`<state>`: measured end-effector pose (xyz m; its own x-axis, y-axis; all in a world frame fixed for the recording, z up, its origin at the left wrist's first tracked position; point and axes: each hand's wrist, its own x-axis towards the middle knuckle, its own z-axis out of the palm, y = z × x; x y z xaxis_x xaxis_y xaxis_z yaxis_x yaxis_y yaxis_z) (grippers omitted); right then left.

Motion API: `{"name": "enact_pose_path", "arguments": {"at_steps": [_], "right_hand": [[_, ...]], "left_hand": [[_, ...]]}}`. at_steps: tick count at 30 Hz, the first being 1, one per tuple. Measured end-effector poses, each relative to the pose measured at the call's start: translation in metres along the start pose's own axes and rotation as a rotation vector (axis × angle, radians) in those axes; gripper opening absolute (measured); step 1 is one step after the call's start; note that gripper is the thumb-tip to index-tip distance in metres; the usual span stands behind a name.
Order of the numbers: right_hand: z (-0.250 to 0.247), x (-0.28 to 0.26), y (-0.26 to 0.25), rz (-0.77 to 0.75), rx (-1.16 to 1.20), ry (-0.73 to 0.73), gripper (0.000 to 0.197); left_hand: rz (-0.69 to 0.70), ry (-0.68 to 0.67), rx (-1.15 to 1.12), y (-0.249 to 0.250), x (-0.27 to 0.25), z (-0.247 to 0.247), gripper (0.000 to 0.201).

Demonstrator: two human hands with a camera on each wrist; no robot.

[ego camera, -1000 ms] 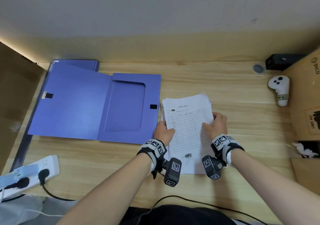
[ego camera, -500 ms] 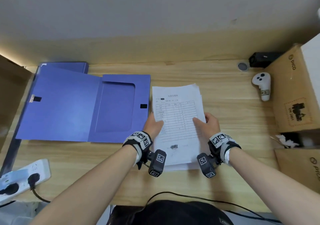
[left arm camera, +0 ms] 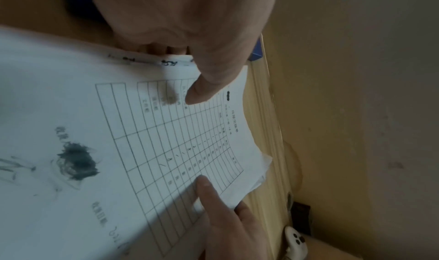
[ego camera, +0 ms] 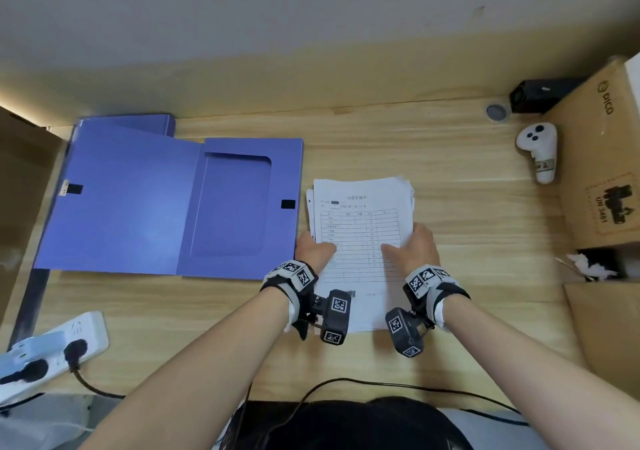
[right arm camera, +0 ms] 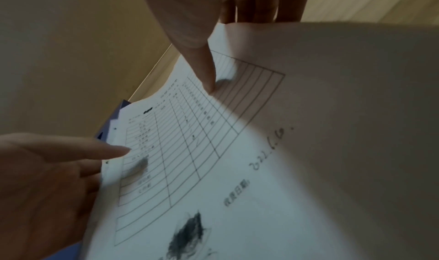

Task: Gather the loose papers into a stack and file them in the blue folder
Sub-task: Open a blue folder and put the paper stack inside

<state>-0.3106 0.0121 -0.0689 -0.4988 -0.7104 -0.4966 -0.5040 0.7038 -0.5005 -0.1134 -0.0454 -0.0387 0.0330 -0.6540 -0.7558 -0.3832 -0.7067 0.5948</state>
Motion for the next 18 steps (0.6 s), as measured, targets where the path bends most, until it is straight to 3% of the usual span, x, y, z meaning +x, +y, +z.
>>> {"name": "enact_pose_path", "arguments": {"at_steps": [4,7,9,14,18], "right_hand": [[0.004,0.002,0.004,-0.017,0.085,-0.078,0.053],[-0.016,0.002,-0.013,0.006,0.412,-0.087,0.062],[-0.044,-0.001,-0.037,-0.059,0.617,-0.07,0.061],[-0.114,-0.024,-0.099,-0.293,0.875,-0.113,0.027],[-0.126,-0.038,-0.101,-0.381,0.936,-0.17,0.041]], "left_hand": [[0.075,0.035,-0.021,0.002,-0.002,-0.003,0.037],[0.158,-0.024,-0.086,0.024,-0.011,-0.017,0.03],[0.245,-0.077,-0.185,0.048,-0.022,-0.028,0.031],[0.453,-0.108,-0.324,0.111,-0.052,-0.06,0.032],[0.555,-0.186,-0.274,0.118,-0.069,-0.075,0.036]]}}
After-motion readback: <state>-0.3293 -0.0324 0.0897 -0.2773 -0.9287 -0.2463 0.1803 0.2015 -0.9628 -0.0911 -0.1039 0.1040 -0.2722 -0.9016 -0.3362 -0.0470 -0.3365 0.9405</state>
